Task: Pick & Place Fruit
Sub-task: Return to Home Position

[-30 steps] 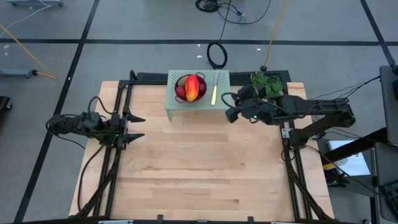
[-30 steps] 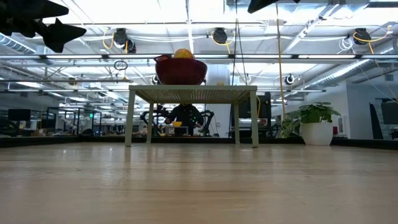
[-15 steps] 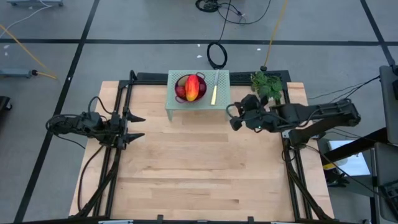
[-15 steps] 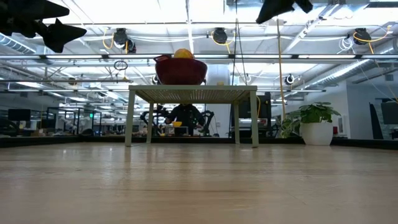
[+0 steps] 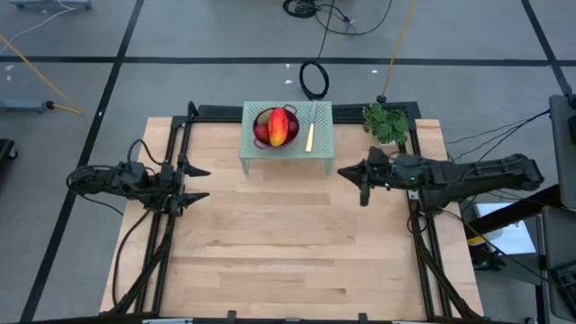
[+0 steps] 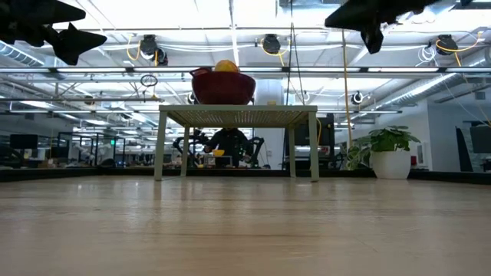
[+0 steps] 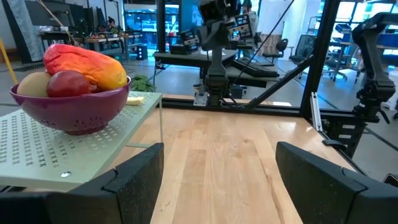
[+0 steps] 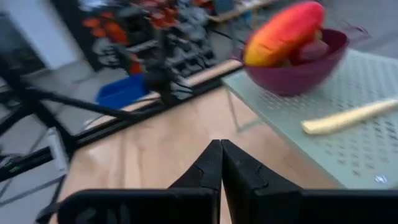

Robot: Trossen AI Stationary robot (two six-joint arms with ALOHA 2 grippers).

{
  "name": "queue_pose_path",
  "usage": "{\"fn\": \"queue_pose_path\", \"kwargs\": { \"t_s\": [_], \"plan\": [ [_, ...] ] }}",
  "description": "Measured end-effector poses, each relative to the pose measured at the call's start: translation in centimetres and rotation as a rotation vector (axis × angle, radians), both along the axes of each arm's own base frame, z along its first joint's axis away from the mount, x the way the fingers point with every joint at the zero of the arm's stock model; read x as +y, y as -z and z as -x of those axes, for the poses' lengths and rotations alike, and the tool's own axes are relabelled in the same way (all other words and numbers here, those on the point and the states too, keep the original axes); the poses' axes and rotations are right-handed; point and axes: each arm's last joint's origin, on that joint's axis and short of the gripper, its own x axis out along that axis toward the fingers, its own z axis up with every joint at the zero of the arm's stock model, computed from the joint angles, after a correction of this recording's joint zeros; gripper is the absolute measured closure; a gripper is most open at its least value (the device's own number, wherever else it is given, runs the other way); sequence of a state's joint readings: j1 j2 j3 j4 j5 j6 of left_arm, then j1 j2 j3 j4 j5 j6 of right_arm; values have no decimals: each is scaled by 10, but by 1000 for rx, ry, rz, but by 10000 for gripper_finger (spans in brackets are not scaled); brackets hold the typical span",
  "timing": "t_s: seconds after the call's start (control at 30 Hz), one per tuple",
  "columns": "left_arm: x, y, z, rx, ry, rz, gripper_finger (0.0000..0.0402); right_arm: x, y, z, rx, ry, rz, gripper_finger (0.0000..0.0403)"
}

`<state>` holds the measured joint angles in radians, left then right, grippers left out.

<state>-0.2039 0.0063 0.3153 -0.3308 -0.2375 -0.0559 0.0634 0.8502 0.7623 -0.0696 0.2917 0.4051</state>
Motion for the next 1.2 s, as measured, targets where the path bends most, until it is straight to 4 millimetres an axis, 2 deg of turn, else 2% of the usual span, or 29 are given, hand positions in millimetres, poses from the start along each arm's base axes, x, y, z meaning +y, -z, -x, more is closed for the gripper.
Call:
{"fn": "queue_pose_path", "kwargs": {
  "t_s": [0.23,0.6,0.9,1.2],
  "plan": [
    [0,0,0,3,0,0,92,-2,21,27,-79,-194,86,403],
    [0,0,0,3,17,6,91,-3,37,71,-215,-208,91,403],
    [-1,0,0,-3,46,-19,92,-4,66,91,-275,-206,87,403],
    [-3,0,0,-2,107,-50,92,-3,88,102,-339,-237,70,403]
  ]
}}
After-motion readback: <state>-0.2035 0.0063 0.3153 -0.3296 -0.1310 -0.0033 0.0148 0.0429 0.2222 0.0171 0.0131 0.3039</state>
